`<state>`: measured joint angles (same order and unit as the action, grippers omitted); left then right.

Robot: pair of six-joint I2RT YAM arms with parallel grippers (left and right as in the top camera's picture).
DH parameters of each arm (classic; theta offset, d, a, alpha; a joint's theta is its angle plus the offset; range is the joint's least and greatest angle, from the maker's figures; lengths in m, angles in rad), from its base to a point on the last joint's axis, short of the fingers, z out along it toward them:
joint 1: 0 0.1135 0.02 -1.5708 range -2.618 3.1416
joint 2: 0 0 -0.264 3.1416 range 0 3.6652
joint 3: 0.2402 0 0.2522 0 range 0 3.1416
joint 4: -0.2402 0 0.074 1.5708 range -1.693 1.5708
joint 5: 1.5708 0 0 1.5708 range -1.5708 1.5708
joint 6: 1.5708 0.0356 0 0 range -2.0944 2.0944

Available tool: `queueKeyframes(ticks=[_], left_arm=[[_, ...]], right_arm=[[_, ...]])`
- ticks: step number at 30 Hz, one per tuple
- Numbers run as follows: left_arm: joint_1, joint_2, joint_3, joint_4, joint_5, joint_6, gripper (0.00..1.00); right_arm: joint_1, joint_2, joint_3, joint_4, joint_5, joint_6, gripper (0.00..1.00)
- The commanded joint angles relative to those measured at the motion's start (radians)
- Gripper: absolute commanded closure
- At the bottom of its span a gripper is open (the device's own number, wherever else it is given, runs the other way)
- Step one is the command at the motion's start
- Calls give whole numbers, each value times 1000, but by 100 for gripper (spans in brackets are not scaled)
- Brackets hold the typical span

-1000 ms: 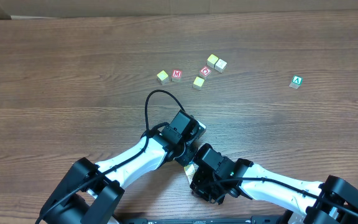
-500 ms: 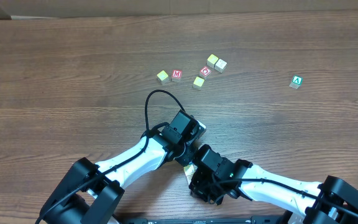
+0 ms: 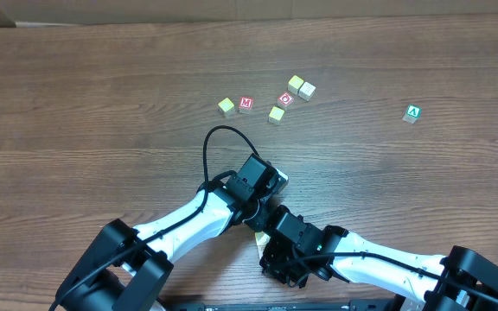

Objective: Flip 3 blocks

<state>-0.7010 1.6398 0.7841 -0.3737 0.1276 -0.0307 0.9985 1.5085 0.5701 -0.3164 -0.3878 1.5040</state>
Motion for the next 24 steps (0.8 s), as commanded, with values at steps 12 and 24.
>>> queueKeyframes(ticks=[12, 24], left_arm=[[-23, 23, -24, -13, 20, -41, 96], [14, 23, -24, -3, 19, -41, 96]], right_arm=[[-5, 9, 7, -12, 95, 11, 96], [30, 9, 7, -19, 98, 16, 96]])
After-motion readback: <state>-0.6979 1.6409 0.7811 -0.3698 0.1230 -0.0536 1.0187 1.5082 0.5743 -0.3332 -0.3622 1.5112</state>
